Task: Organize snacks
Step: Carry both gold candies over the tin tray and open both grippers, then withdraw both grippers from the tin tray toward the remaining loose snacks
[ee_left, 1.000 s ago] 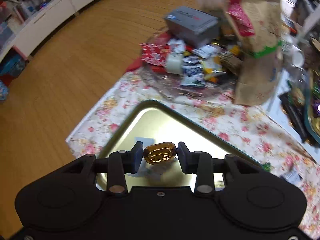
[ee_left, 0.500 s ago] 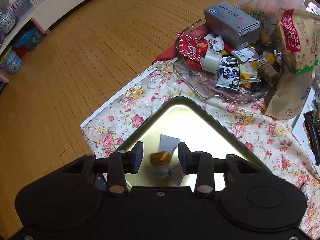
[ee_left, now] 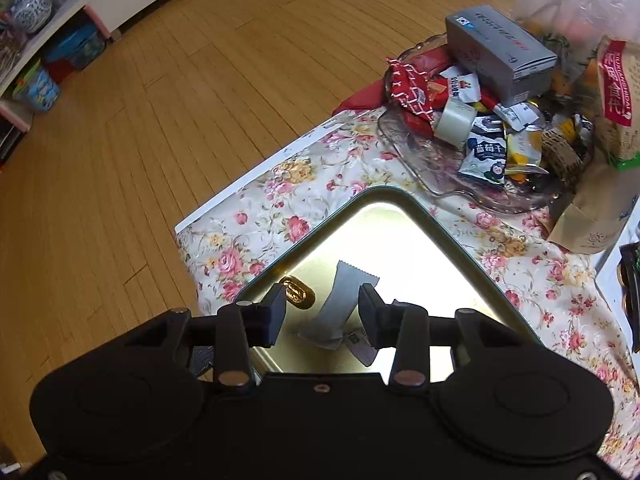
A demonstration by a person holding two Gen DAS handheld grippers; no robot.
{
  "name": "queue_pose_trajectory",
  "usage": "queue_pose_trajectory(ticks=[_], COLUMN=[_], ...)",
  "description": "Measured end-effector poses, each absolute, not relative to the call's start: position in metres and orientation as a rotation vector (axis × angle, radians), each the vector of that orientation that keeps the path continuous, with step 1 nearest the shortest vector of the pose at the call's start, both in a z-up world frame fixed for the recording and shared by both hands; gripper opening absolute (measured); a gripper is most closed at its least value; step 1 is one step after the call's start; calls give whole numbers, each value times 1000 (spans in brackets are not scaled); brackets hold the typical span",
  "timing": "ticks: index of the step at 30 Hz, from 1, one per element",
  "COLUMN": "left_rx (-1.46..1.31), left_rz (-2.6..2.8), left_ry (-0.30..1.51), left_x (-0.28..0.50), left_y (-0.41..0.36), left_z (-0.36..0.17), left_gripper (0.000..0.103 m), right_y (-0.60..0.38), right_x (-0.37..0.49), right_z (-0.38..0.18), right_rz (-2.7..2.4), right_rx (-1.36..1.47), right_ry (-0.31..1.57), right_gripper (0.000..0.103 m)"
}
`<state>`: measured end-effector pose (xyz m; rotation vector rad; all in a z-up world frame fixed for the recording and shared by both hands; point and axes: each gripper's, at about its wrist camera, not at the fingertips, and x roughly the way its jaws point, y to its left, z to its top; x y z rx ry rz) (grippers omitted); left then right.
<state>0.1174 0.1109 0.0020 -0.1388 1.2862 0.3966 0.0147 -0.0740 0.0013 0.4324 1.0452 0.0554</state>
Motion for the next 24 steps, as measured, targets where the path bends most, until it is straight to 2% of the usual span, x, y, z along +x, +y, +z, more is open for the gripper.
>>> queue_pose_trajectory(ticks=[17, 24], left_rx=[-100, -27], left_rz=[341, 247], left_ry=[1311, 1261], left_x=[116, 105], left_y=[89, 57], left_z=[-21, -28], left_gripper=[49, 49], right_y=[-91, -116], right_x=[9, -3], right_z=[15, 36], right_rz=[-11, -91], right_rx=[428, 426], right_ry=[1010, 960], right_gripper=[25, 25])
